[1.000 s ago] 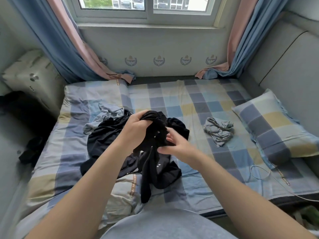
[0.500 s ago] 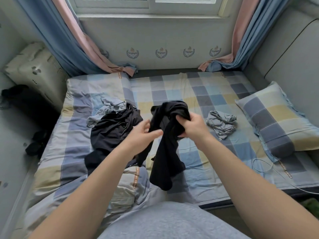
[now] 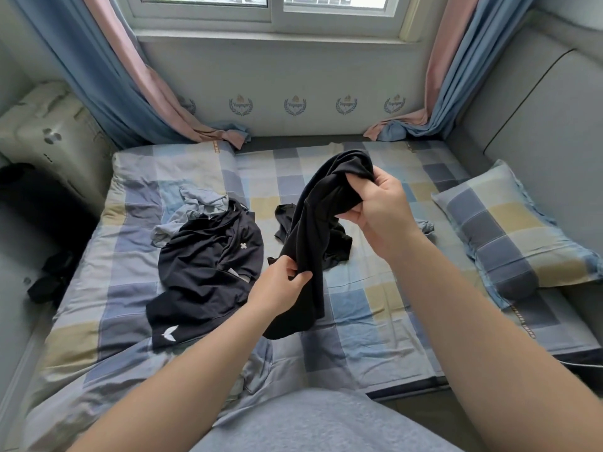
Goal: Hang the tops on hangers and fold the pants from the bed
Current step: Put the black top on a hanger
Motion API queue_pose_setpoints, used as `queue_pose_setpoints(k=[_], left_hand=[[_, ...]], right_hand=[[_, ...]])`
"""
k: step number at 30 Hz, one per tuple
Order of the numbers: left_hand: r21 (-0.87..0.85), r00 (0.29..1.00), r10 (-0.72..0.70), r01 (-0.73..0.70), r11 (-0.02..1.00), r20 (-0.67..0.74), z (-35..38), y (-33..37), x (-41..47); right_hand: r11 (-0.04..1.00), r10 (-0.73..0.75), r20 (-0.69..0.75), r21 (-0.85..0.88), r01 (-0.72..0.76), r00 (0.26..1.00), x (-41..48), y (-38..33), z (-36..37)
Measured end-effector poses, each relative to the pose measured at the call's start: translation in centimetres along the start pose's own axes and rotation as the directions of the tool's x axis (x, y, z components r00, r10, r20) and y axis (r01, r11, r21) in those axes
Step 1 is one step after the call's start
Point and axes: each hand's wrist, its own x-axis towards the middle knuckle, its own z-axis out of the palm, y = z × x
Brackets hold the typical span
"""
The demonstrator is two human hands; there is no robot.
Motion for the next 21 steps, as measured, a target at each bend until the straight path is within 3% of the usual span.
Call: queue_pose_setpoints(k=[4,8,11,14,16,19,21], left_hand=[[0.0,0.998,0.017,-0.017,1.0,-0.06,0.1,0.1,0.4],[-0.143,0.995,0.095,-0.1,0.985,-0.044,-0.6,0.7,0.3],[-0.333,0.995,0.091,-0.103,0.937,-0.05,-2.0,1.6,0.1],[-0.605,0.997,-0.014,-0.037,0.796,-0.079,-4.1,2.3,0.2],[-0.745,0.998,-0.034,-0.012,0.666,-0.047,-5.5,3.1,0.0],[-0.855,1.0,-0.006,-0.016,0.519,-0.022,-6.6,4.7,-0.6],[-0.891,1.0,0.016,-0.023,0.453,-0.018,-7.0,5.7,-0.8]], right_hand=[[1.0,0.004,-0.016,0.005,-0.004,1.0,0.1,0.4,-0.5],[0.997,0.065,-0.074,-0.033,-0.068,0.995,0.7,1.9,-1.8],[0.989,0.103,-0.041,-0.104,-0.107,0.994,0.9,3.6,-2.8],[0.964,0.136,-0.011,-0.228,-0.135,0.991,0.3,5.4,-3.9],[0.927,0.206,0.088,-0.338,-0.166,0.975,-0.9,6.8,-4.2],[0.864,0.3,0.229,-0.477,-0.162,0.926,-3.3,10.1,-3.3],[0.791,0.346,0.225,-0.593,-0.154,0.911,-4.6,13.0,-2.6]])
